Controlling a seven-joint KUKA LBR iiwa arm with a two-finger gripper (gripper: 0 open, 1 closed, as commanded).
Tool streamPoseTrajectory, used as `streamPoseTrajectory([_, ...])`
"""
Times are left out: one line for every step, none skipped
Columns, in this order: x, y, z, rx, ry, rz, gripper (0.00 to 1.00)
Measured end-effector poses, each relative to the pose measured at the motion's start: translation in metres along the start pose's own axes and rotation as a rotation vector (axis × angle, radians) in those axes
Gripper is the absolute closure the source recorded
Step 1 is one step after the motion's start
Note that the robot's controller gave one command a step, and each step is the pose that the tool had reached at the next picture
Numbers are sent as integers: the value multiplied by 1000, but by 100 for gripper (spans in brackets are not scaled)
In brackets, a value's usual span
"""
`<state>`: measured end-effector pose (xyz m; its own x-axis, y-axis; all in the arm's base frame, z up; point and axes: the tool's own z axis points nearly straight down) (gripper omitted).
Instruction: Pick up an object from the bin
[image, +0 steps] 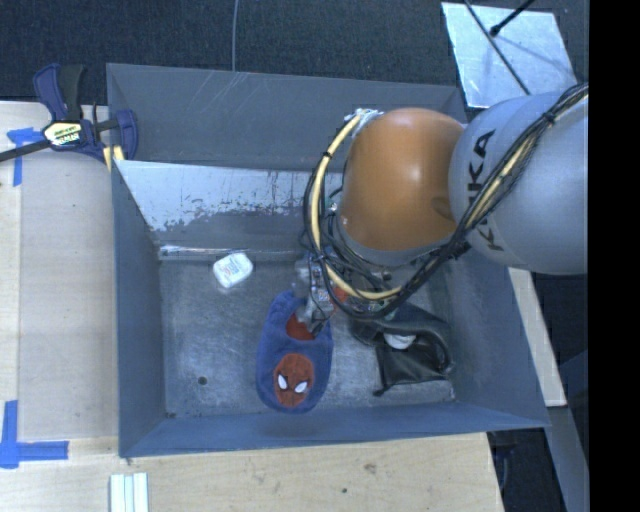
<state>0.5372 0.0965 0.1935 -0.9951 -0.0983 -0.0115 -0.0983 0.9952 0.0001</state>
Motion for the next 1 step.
streamPoseTrajectory([-2, 2, -190, 0, -2, -65, 100])
